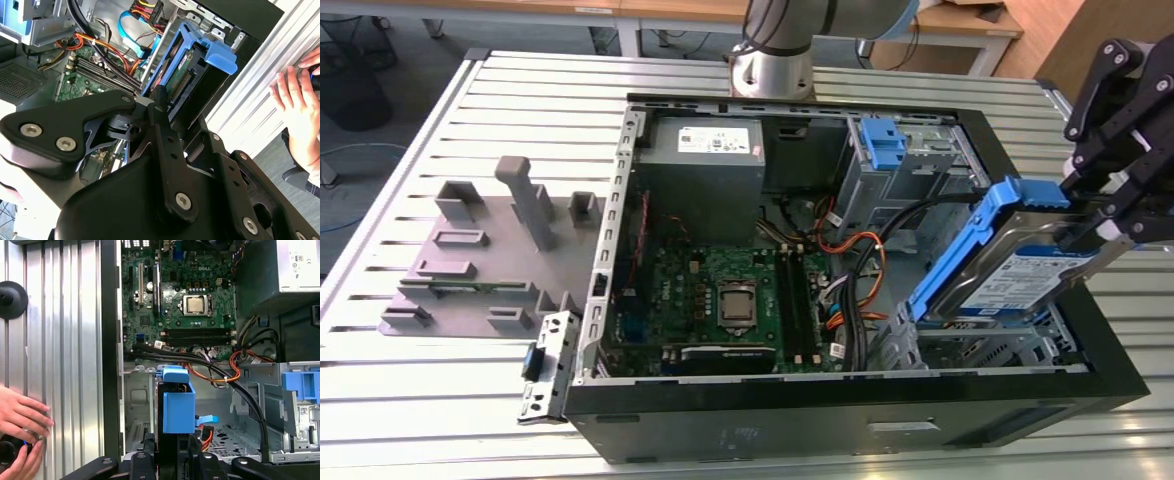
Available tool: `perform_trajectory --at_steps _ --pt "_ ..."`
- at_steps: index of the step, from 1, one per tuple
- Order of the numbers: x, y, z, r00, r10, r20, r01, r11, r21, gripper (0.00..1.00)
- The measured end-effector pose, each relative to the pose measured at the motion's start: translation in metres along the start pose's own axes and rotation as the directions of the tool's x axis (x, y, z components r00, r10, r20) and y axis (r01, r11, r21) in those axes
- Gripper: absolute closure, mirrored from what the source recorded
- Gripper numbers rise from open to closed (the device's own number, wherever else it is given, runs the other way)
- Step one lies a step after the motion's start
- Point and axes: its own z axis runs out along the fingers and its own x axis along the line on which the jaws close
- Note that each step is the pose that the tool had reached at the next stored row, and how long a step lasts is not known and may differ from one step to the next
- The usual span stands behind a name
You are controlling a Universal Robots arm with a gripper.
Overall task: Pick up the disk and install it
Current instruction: 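Pick up the disk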
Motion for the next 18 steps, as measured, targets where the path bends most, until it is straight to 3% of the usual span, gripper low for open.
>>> perform_trajectory --at_steps 18 --pt "0.0000 -0.0034 0.0027 1.0000 0.000 -0.0002 0.000 1.0000 0.0000 0.65"
